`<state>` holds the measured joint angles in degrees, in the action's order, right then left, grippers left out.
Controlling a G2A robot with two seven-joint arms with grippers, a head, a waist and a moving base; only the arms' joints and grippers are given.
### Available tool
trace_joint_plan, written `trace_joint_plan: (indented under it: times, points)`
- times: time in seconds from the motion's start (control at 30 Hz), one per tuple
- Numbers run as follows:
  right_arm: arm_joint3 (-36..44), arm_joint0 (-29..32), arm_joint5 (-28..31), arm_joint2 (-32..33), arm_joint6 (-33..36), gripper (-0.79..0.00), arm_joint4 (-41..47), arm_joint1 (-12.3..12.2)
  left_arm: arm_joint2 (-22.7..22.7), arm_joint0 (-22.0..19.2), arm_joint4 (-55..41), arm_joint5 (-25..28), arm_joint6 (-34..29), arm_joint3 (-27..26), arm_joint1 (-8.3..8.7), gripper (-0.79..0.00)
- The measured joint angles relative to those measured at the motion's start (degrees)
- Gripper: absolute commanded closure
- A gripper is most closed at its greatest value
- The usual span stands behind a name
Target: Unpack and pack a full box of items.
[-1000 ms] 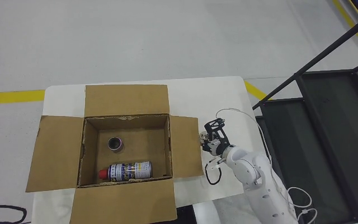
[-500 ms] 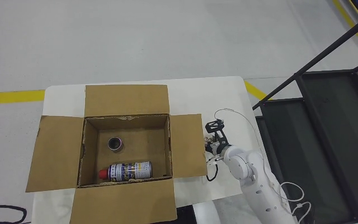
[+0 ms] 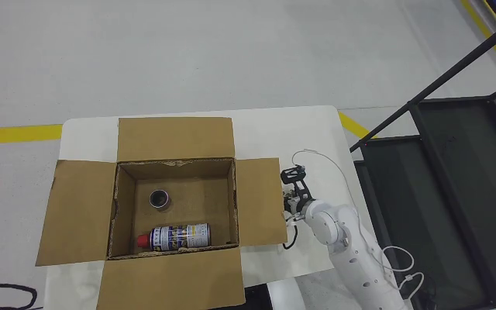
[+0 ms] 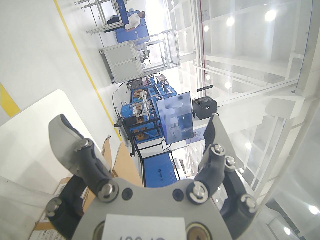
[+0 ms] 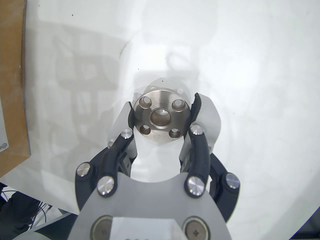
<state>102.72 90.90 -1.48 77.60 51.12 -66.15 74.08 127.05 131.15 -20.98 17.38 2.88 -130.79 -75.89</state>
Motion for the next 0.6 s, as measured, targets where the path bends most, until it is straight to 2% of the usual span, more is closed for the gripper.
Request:
trace_joint_plan:
  times: [0.1, 0.6]
  points:
    - [0.01, -0.14, -0.27, -0.22, 0.08, -0.376, 0.05, -0.04, 0.0, 0.0, 0.0, 0.0, 0.0, 0.0, 0.0, -0.785]
    - [2.73, 0.62, -2.13, -0.3, 0.64, -0.416, -1.31, -0.43, 0.0, 0.0, 0.0, 0.0, 0.0, 0.0, 0.0, -0.785]
